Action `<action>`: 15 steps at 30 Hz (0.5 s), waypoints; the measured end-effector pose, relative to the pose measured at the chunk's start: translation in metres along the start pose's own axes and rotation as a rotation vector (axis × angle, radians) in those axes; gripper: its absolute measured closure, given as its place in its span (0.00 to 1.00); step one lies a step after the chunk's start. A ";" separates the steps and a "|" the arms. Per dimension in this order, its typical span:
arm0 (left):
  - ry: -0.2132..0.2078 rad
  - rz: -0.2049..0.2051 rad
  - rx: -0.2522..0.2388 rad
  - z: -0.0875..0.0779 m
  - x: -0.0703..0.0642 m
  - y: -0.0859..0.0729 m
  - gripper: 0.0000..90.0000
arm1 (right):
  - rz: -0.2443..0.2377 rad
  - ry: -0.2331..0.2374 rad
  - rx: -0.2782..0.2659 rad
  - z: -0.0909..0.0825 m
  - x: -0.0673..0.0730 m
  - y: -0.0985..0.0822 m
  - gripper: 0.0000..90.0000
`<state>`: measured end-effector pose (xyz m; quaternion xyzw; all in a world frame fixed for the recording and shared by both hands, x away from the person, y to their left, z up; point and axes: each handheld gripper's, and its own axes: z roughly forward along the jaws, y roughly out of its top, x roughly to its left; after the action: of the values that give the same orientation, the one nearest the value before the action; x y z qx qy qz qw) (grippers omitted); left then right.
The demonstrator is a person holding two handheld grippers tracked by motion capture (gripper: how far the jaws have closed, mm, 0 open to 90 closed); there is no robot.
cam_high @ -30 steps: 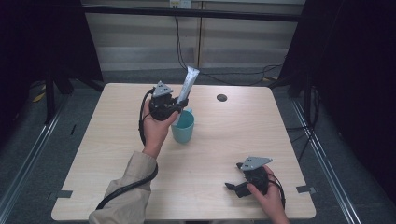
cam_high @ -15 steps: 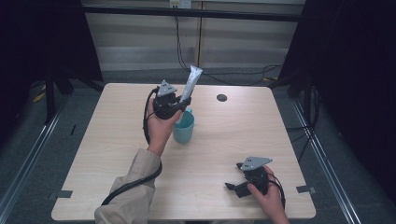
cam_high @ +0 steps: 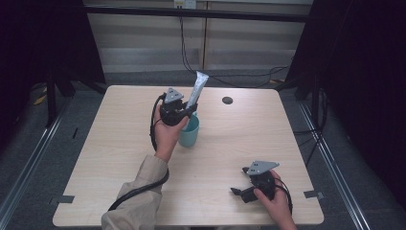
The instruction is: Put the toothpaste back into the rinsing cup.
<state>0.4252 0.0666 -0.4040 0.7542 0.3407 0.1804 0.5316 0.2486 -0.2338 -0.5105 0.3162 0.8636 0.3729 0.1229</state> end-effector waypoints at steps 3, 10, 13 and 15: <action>0.001 -0.006 -0.002 0.002 0.000 -0.002 0.82 | -0.002 0.001 0.000 0.000 0.000 0.000 0.12; 0.010 -0.001 0.007 0.004 -0.001 -0.007 0.82 | -0.005 0.002 0.000 0.000 0.000 0.000 0.12; 0.012 -0.003 0.007 0.004 0.000 -0.009 0.81 | -0.007 0.004 -0.001 0.000 0.000 0.000 0.12; 0.013 -0.009 0.006 0.005 0.000 -0.010 0.81 | -0.007 0.004 -0.001 0.000 0.000 0.000 0.12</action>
<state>0.4252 0.0658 -0.4151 0.7531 0.3481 0.1820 0.5278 0.2486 -0.2337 -0.5105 0.3124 0.8648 0.3736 0.1225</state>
